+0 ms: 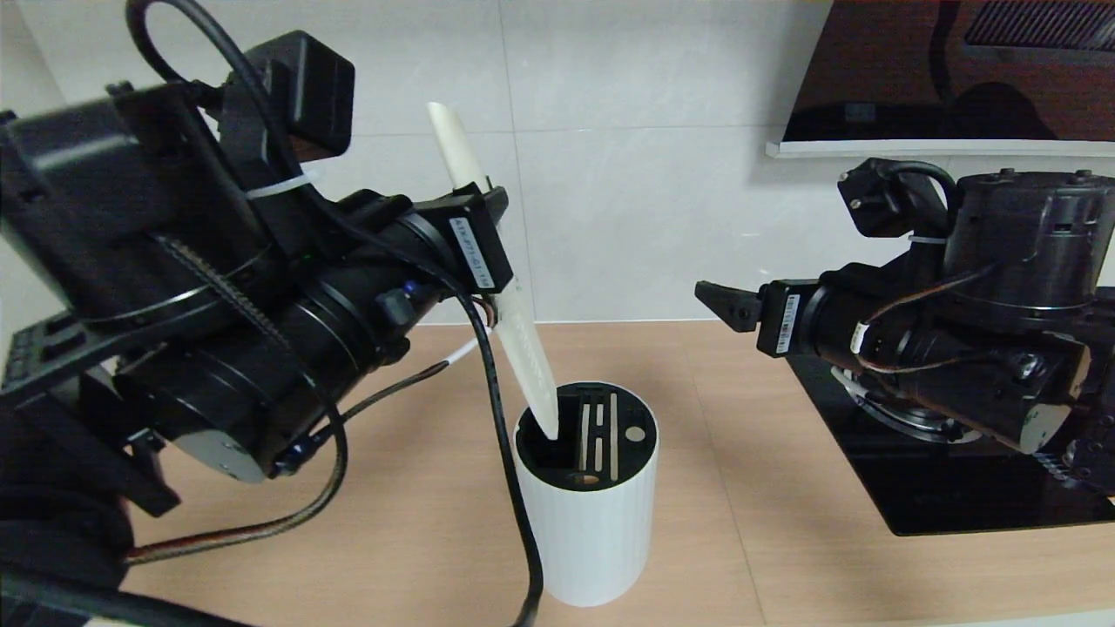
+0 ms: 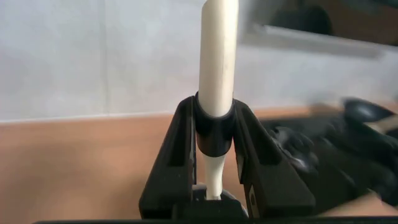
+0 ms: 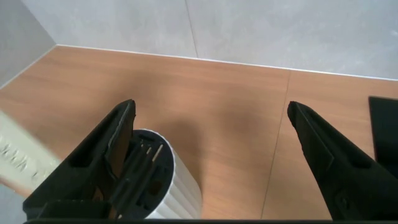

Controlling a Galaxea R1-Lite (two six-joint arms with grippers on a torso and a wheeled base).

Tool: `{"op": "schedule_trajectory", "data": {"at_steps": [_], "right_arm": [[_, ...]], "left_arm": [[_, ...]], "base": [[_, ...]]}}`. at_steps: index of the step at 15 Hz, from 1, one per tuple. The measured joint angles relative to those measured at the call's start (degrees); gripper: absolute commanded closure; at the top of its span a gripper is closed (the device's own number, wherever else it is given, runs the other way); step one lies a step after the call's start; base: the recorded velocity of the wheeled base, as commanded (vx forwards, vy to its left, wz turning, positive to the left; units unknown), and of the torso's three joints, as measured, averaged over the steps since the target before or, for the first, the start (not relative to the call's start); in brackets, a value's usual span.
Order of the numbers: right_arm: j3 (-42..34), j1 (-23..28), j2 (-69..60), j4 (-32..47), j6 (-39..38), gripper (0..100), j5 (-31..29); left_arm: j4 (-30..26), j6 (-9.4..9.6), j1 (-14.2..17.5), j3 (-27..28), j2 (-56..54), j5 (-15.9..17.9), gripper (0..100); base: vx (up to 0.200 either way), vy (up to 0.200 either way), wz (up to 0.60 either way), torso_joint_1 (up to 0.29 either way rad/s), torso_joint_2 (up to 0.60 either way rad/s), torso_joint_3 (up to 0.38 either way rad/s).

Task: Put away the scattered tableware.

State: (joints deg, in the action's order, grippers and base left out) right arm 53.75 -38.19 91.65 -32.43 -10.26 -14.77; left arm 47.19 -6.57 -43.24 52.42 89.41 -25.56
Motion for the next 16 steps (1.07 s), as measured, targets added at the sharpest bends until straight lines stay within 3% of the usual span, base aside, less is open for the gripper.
{"op": "schedule_trajectory", "data": {"at_steps": [1, 2, 4, 16], "right_arm": [[0.0, 0.0, 0.2, 0.0, 0.0, 0, 0.0], [0.0, 0.0, 0.4, -0.1, 0.1, 0, 0.0], [0.0, 0.0, 0.8, -0.1, 0.1, 0, -0.1], [-0.3, -0.7, 1.3, -0.1, 0.1, 0, -0.3]], "left_arm": [[3.3, 3.4, -0.5, -1.1, 0.8, -1.6, 100], [7.0, 5.29, -1.1, -1.9, 1.7, -3.4, 100], [8.3, 6.57, -2.6, -2.9, 2.9, -4.7, 100], [11.3, 5.56, -3.5, -3.1, 9.0, -4.9, 100]], "base": [[0.0, 0.0, 0.0, 0.0, 0.0, 0.0], [0.0, 0.0, 0.0, 0.0, 0.0, 0.0], [0.0, 0.0, 0.0, 0.0, 0.0, 0.0], [0.0, 0.0, 0.0, 0.0, 0.0, 0.0]]}}
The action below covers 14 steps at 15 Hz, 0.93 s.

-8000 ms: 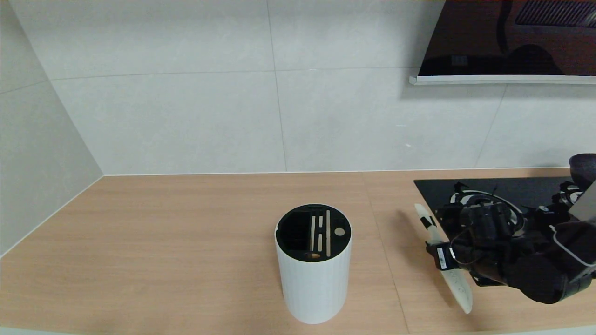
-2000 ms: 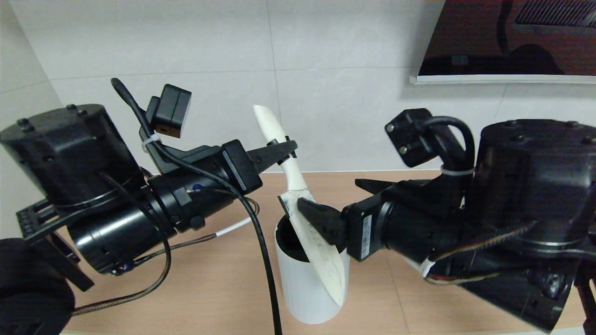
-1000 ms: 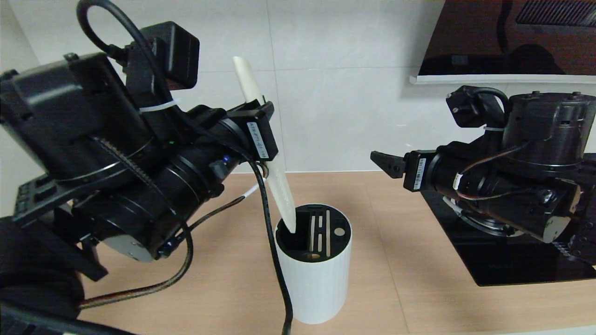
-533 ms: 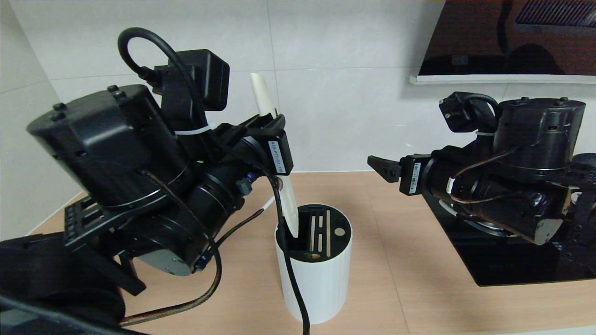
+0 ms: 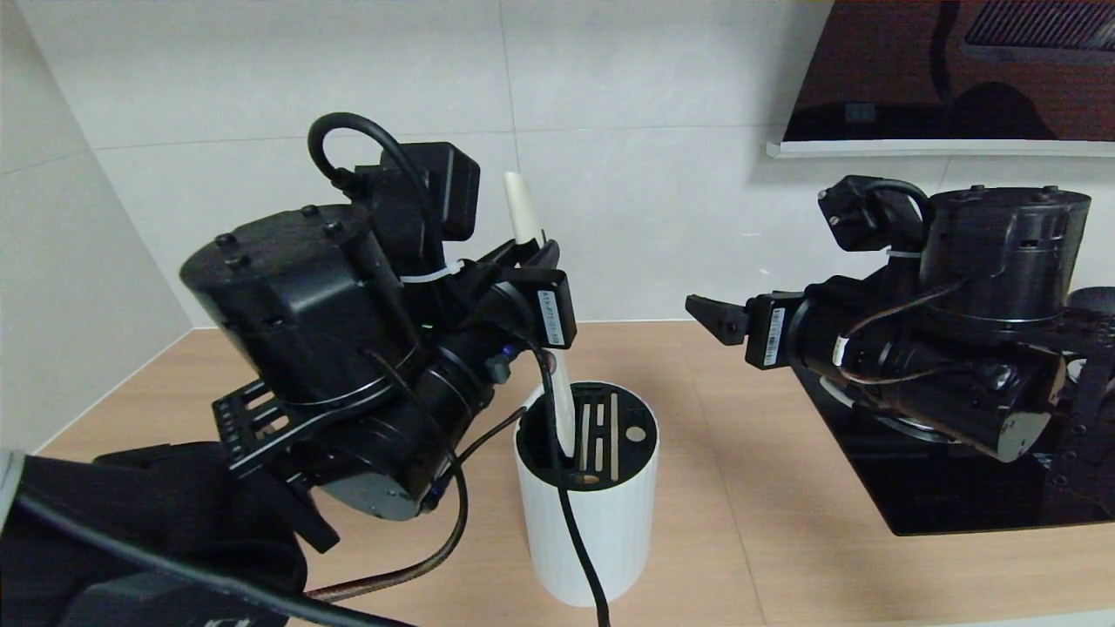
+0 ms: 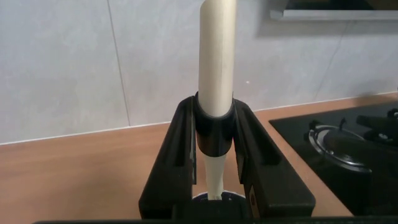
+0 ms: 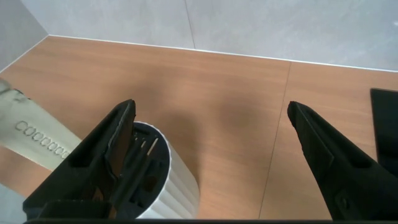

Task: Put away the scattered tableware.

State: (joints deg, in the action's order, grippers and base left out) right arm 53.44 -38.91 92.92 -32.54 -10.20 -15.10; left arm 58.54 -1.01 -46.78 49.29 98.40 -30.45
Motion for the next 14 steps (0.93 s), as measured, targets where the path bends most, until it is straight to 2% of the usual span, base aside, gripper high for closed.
{"op": "schedule_trajectory", "data": {"at_steps": [2, 6, 10, 12, 14], "right_arm": [[0.0, -0.3, -0.1, 0.0, 0.0, 0, 0.0], [-0.1, -0.4, -0.3, 0.0, 0.1, 0, 0.0], [-0.2, -0.6, -0.2, 0.0, 0.1, 0, 0.0], [-0.2, -0.7, -0.1, 0.0, 0.1, 0, 0.0], [-0.4, -0.8, -0.1, 0.0, 0.1, 0, 0.0]], "left_arm": [[0.1, -0.24, 0.0, -0.1, 1.2, -0.1, 100], [0.1, -2.95, 0.0, -1.1, 3.9, -0.1, 100], [0.1, -3.45, -0.1, -2.8, 5.9, -0.1, 100], [0.0, -5.01, -0.1, -3.5, 6.7, 0.0, 100], [0.0, -5.28, -0.4, -4.2, 7.5, 0.2, 100]], "base": [[0.0, 0.0, 0.0, 0.0, 0.0, 0.0], [0.0, 0.0, 0.0, 0.0, 0.0, 0.0], [0.0, 0.0, 0.0, 0.0, 0.0, 0.0], [0.0, 0.0, 0.0, 0.0, 0.0, 0.0], [0.0, 0.0, 0.0, 0.0, 0.0, 0.0]]}}
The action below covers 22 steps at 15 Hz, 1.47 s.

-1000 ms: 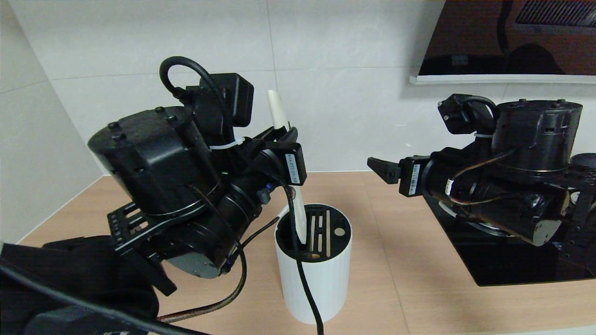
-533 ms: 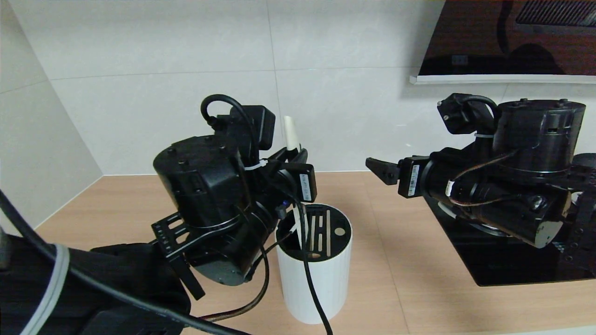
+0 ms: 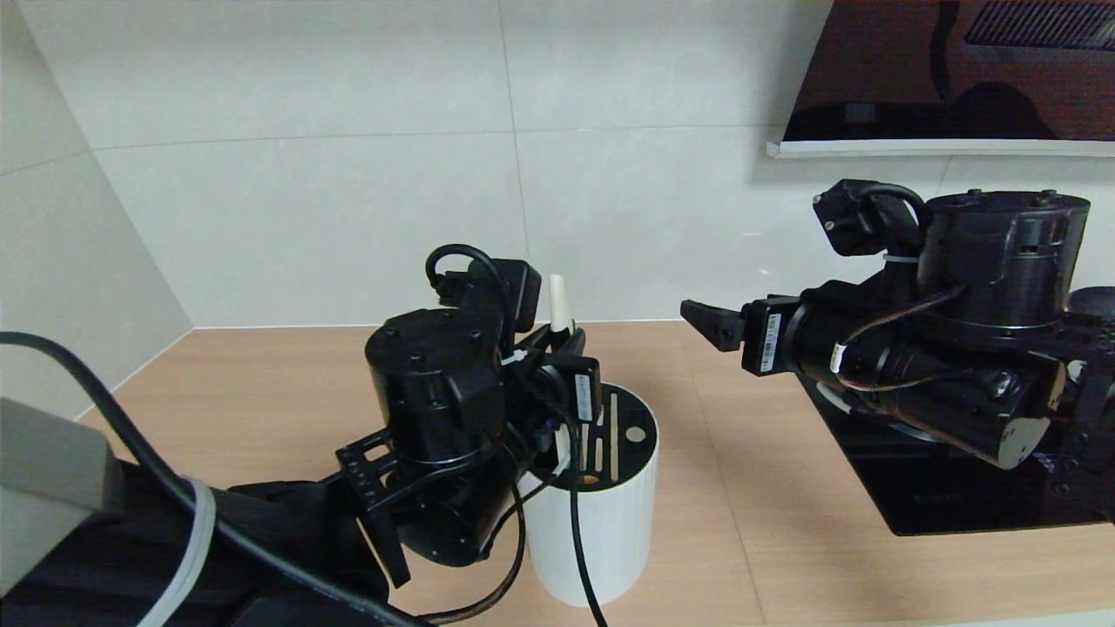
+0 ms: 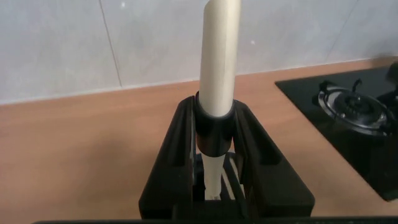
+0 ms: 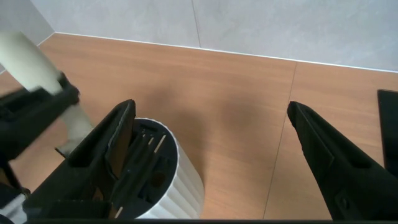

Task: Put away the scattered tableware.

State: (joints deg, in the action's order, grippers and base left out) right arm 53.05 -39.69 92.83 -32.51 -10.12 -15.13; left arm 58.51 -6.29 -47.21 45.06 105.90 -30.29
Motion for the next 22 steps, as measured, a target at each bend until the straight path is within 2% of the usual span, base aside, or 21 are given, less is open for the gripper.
{"op": "schedule_trajectory", "data": {"at_steps": [12, 13, 22], "right_arm": [[-0.2, 0.0, 0.0, 0.0, 0.0, 0, 0.1], [-0.2, 0.0, 0.0, 0.0, 0.0, 0, 0.1], [-0.4, -0.1, 0.0, 0.0, 0.0, 0, 0.1]], "left_arm": [[0.0, 0.09, -0.7, -3.5, 3.6, 1.5, 100], [0.0, 0.06, -0.7, -3.5, 3.6, 1.5, 0], [0.0, 0.02, -0.7, -4.1, 2.3, 2.3, 0]], "base": [[0.0, 0.0, 0.0, 0.0, 0.0, 0.0], [0.0, 0.0, 0.0, 0.0, 0.0, 0.0], [0.0, 0.0, 0.0, 0.0, 0.0, 0.0]]}}
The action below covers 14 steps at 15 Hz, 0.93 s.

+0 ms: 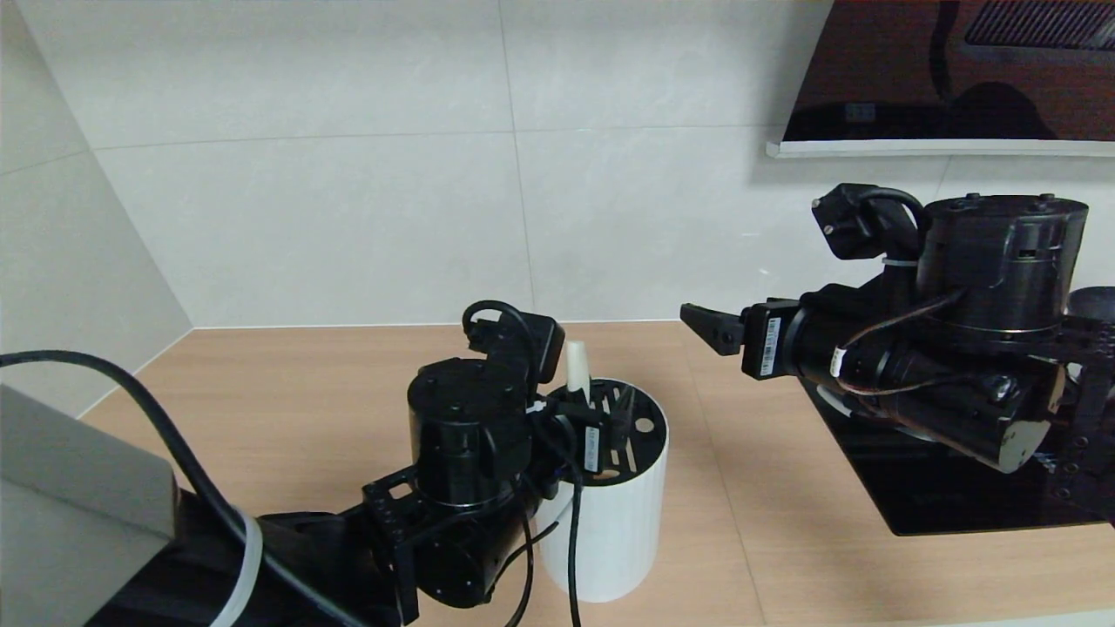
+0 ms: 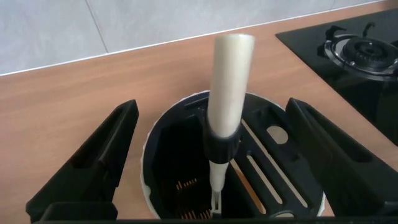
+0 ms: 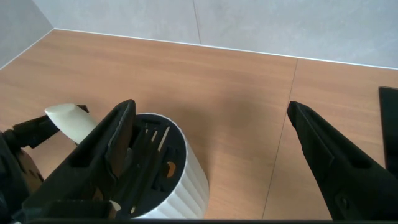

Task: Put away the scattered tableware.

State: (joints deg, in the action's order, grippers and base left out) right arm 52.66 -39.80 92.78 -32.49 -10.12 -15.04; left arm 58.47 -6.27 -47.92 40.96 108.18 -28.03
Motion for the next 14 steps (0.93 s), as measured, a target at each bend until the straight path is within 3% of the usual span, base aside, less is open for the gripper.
{"op": "schedule_trajectory", "data": {"at_steps": [6, 10, 12, 14], "right_arm": [[0.1, 0.1, -0.9, 0.0, 0.0, 0, -0.1], [-1.3, 1.7, -7.8, 0.1, 0.2, 0, -0.1], [-3.9, 3.8, -14.2, 0.4, 1.4, 0, 0.1], [-7.8, 7.6, -21.5, 0.5, 4.0, 0, 0.3]], "left_arm": [[0.0, -0.05, 0.1, -1.0, -5.6, 0.7, 0], [-1.1, 0.11, 0.7, -4.7, -16.6, 6.0, 0], [-1.6, 0.48, 2.8, -6.8, -24.2, 9.2, 0], [-4.2, 0.99, 7.2, -9.2, -32.0, 11.2, 0]], "base": [[0.0, 0.0, 0.0, 0.0, 0.0, 0.0], [0.0, 0.0, 0.0, 0.0, 0.0, 0.0], [0.0, 0.0, 0.0, 0.0, 0.0, 0.0], [0.0, 0.0, 0.0, 0.0, 0.0, 0.0]]}}
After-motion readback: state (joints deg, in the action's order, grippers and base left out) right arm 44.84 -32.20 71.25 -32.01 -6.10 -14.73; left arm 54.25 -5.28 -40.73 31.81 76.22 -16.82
